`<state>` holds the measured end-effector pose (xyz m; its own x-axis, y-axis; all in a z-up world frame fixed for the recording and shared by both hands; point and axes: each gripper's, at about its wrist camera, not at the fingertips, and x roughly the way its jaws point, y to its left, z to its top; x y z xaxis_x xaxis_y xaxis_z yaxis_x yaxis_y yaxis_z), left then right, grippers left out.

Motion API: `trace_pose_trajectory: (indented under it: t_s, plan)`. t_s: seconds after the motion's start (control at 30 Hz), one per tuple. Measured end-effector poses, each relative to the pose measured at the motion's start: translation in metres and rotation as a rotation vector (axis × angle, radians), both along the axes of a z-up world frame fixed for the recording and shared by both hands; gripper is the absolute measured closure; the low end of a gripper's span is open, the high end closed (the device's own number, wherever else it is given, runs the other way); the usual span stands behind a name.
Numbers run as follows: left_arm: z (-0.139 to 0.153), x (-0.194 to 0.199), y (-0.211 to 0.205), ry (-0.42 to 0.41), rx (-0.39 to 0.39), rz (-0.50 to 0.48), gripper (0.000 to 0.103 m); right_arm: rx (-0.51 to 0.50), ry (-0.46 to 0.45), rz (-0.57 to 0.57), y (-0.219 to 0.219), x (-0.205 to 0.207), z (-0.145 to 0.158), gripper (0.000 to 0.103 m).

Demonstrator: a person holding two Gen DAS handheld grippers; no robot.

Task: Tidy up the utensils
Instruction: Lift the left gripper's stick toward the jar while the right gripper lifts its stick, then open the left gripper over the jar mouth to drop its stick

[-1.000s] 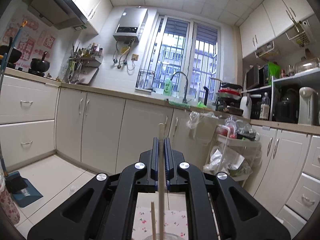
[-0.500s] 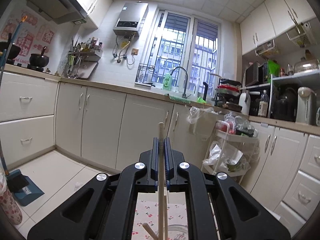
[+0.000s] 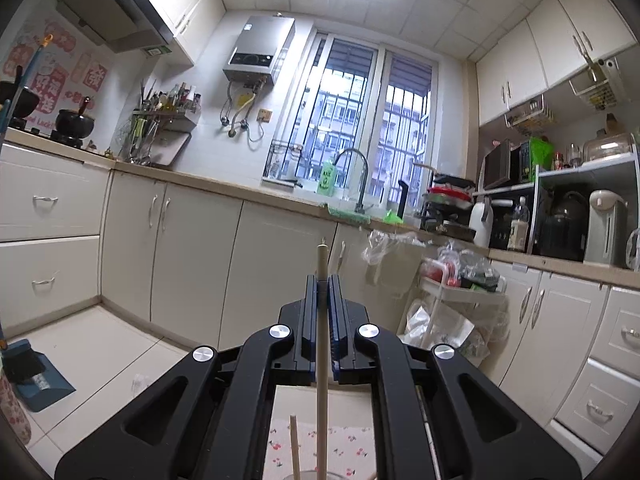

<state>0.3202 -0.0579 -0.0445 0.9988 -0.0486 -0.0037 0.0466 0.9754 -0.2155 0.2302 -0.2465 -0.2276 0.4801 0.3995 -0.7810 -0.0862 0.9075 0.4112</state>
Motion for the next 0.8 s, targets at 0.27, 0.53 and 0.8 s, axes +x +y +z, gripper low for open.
trace_pose_trajectory:
  t_s: [0.27,0.53,0.8]
  plan:
    - [-0.018,0.0,-0.001,0.031,0.052,0.004,0.098,-0.001,-0.001,0.0,0.0,0.0,0.0,0.097]
    - [-0.034,-0.002,-0.004,0.106,0.124,-0.041,0.097,0.002,-0.002,0.0,0.0,0.0,0.001,0.098]
    - [-0.035,-0.028,0.01,0.134,0.135,-0.029,0.056,0.042,0.01,-0.017,-0.005,-0.001,-0.001,0.098]
